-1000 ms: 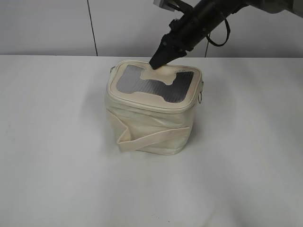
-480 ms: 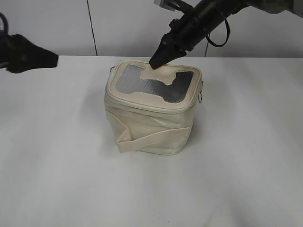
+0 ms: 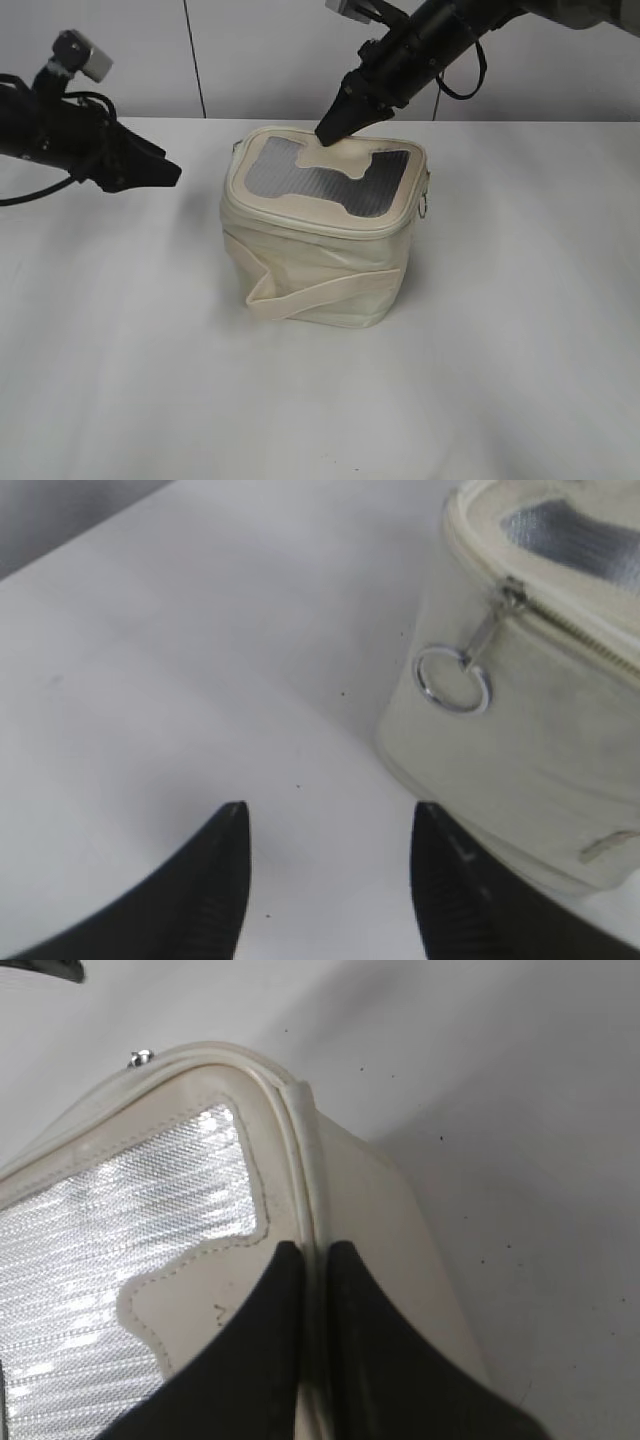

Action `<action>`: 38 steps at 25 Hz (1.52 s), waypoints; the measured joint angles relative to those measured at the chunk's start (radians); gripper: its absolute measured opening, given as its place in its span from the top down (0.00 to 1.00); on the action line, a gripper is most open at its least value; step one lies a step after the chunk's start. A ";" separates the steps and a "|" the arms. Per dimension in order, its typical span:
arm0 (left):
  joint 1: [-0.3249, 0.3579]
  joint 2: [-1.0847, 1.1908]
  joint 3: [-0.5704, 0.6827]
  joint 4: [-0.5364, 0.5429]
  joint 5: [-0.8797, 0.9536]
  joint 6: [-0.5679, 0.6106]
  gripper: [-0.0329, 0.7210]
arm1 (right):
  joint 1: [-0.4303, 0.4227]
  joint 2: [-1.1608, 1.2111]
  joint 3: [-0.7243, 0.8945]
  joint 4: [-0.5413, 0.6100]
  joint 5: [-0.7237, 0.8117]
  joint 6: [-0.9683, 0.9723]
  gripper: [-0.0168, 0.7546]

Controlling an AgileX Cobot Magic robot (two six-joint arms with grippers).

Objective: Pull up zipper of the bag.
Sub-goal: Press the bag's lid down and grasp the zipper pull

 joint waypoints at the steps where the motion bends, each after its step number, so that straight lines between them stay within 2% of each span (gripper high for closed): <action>1: -0.002 0.024 -0.003 -0.008 0.006 0.023 0.43 | 0.000 0.000 0.000 0.000 0.000 0.000 0.91; 4: -0.015 0.072 -0.003 -0.057 0.016 0.091 0.43 | 0.000 0.000 0.000 0.000 0.000 0.000 0.91; 9: -0.075 0.101 -0.004 -0.129 0.002 0.183 0.43 | 0.000 0.000 0.000 0.000 0.000 0.001 0.91; 16: -0.125 0.102 -0.004 -0.185 -0.012 0.232 0.43 | 0.000 0.000 0.000 0.000 0.000 0.003 0.91; 32: -0.176 0.106 -0.004 -0.319 -0.109 0.335 0.44 | 0.000 -0.001 0.000 -0.008 0.000 0.007 0.91; 38: -0.184 0.127 -0.006 -0.378 -0.117 0.335 0.58 | -0.003 -0.002 0.000 -0.013 -0.002 0.010 0.91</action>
